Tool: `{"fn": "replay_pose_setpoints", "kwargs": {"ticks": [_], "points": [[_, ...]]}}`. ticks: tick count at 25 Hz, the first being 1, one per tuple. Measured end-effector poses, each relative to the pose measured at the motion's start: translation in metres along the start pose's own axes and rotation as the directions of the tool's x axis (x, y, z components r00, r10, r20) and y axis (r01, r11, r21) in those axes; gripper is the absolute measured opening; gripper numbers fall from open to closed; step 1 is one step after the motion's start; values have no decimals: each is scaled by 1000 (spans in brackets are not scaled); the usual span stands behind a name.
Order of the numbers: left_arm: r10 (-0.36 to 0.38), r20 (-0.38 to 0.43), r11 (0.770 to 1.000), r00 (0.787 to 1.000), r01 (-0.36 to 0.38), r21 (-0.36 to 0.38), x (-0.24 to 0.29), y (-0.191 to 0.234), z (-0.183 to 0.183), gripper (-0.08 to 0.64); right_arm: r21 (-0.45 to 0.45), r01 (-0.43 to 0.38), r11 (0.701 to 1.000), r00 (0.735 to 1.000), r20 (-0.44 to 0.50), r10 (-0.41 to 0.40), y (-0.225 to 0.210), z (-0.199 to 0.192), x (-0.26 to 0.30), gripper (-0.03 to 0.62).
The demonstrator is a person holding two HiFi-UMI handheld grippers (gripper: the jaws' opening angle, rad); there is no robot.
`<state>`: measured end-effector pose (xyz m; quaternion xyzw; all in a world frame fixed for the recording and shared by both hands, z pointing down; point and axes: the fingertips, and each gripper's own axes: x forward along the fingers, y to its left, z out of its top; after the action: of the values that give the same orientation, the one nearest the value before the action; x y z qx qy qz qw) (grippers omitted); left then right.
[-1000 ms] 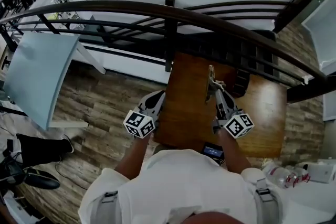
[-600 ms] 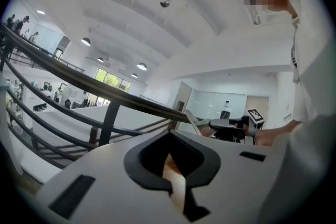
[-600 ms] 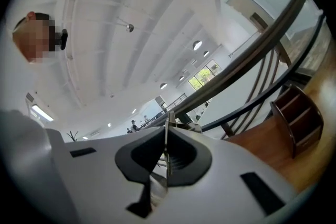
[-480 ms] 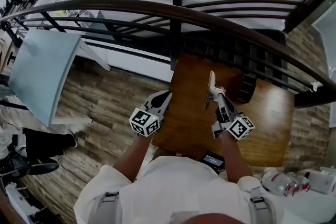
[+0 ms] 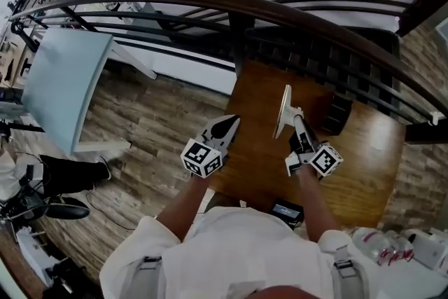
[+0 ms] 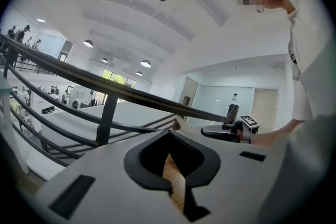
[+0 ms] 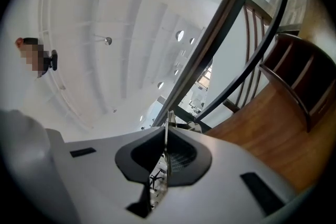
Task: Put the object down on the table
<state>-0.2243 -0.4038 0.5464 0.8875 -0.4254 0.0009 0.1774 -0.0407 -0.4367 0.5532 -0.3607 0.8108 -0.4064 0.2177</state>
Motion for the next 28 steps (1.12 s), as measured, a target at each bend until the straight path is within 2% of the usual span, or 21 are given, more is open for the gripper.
{"fn": "replay_pose_setpoints", "kwargs": {"ticks": [5,13,18,19,20,21,23,24,25,28], "points": [[8,-31,1000,999,-9,-14,31,16,-19,14,55,11,998,1000,-8,-11,-44,5,20,28],[27,-46,999,999,-27,-17,39,14,-36,14,138,60,989,998,-22,-57,-88,-6,9,26],[51,-49,999,998,-52,-14,44,23,-48,14,150,59,987,998,-25,-56,-114,-8,14,26],[57,-51,998,997,-58,-13,45,24,-51,14,158,80,984,997,-33,-76,-121,-9,13,26],[64,-52,998,997,-65,-13,45,25,-53,14,180,137,974,990,-49,-131,-132,-13,8,26],[70,-53,997,996,-71,-13,45,27,-56,14,217,230,949,973,-73,-219,-146,-20,0,28],[82,-53,996,995,-83,-17,43,32,-59,14,291,410,864,912,-131,-389,-173,-34,-17,28],[87,-54,996,995,-88,-20,42,35,-61,14,310,447,839,894,-145,-423,-180,-38,-19,28],[90,-55,996,994,-92,-22,41,37,-63,14,320,451,833,892,-147,-426,-183,-40,-17,26],[97,-58,995,994,-99,-29,39,37,-67,14,346,398,850,917,-124,-379,-185,-41,-7,28]]}}
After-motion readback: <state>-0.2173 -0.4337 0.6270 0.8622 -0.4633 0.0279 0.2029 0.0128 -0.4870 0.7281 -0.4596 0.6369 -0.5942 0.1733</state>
